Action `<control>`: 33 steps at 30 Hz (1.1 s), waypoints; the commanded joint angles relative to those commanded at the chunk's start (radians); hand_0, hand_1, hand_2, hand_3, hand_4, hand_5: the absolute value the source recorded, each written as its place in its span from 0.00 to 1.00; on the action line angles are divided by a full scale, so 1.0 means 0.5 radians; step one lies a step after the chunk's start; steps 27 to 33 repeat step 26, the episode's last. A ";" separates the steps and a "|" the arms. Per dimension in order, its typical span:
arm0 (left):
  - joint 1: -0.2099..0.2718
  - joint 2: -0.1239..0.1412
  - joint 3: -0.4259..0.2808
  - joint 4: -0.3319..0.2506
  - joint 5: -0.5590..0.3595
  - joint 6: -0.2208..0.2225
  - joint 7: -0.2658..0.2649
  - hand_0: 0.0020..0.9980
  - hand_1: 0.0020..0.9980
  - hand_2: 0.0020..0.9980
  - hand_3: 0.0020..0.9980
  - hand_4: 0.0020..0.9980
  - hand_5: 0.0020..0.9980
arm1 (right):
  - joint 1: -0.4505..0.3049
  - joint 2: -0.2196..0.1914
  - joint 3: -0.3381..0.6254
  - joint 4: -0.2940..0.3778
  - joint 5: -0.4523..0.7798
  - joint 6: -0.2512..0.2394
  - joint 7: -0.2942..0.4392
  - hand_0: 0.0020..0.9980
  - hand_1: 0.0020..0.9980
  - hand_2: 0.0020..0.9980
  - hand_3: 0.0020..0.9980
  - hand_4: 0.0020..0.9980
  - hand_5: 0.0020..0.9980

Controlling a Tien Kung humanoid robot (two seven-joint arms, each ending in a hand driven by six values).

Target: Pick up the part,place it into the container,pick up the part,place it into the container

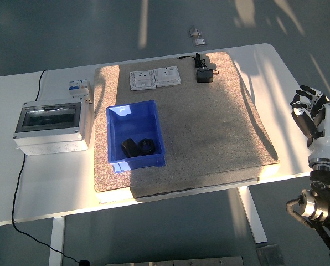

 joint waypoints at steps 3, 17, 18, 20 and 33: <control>-0.001 0.002 -0.002 0.000 0.002 0.001 0.000 0.68 0.67 0.68 0.75 0.82 0.87 | -0.003 0.003 0.010 -0.005 0.015 -0.002 0.009 0.70 0.49 0.65 0.66 0.58 0.25; -0.007 0.004 -0.029 0.000 0.027 0.009 -0.005 0.68 0.67 0.67 0.75 0.83 0.88 | -0.004 0.007 0.031 -0.010 0.028 -0.010 0.023 0.70 0.49 0.65 0.65 0.59 0.27; -0.007 0.004 -0.031 0.000 0.029 0.009 -0.004 0.68 0.67 0.67 0.75 0.83 0.88 | -0.004 0.007 0.031 -0.010 0.028 -0.010 0.023 0.70 0.49 0.65 0.65 0.59 0.27; -0.006 0.004 -0.034 0.000 0.034 0.009 -0.003 0.68 0.67 0.67 0.75 0.83 0.88 | -0.004 0.008 0.032 -0.011 0.027 -0.010 0.023 0.70 0.49 0.65 0.65 0.59 0.27; -0.004 0.002 -0.037 0.000 0.037 0.009 -0.002 0.69 0.67 0.67 0.75 0.83 0.88 | -0.009 0.007 0.037 -0.013 0.026 -0.009 0.022 0.70 0.49 0.65 0.65 0.59 0.27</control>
